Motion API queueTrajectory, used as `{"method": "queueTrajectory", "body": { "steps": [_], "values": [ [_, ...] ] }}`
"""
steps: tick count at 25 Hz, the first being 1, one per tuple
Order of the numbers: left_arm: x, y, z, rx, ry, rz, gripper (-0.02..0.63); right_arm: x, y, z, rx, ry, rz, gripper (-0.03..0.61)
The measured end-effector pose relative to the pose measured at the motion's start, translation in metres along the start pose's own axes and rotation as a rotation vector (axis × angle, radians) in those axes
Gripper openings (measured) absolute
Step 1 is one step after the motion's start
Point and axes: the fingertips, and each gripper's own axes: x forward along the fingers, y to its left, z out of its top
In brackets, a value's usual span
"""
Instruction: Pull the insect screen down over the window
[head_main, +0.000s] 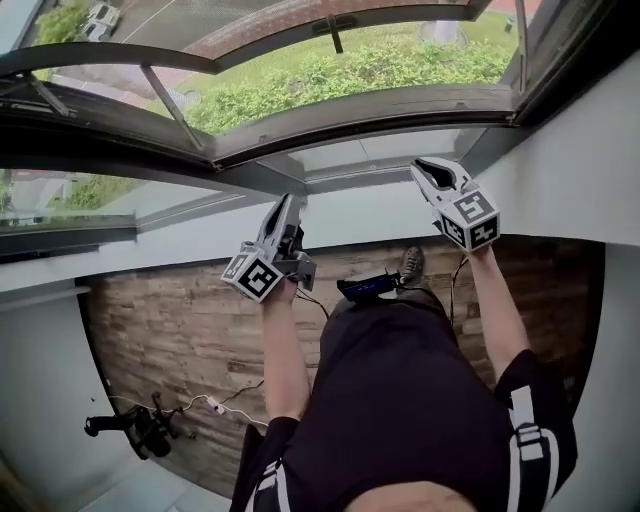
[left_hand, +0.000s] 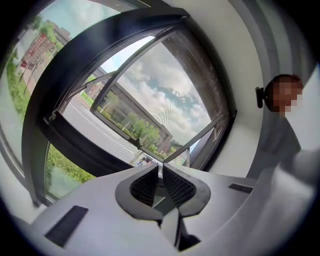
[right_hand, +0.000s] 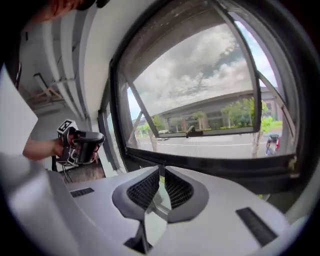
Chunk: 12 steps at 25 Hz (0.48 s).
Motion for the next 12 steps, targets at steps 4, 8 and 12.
{"method": "queueTrajectory", "body": {
  "steps": [4, 8, 12],
  "values": [
    [-0.039, -0.017, 0.007, -0.039, -0.052, -0.108, 0.032, -0.049, 0.021, -0.037, 0.155, -0.026, -0.05, 0.04],
    [-0.078, -0.041, 0.006, -0.027, -0.043, -0.225, 0.032, -0.092, 0.05, -0.061, 0.241, -0.057, -0.153, 0.04],
    [-0.154, -0.073, -0.007, -0.018, 0.0, -0.322, 0.032, -0.159, 0.13, -0.064, 0.345, -0.139, -0.23, 0.04]
  ]
}}
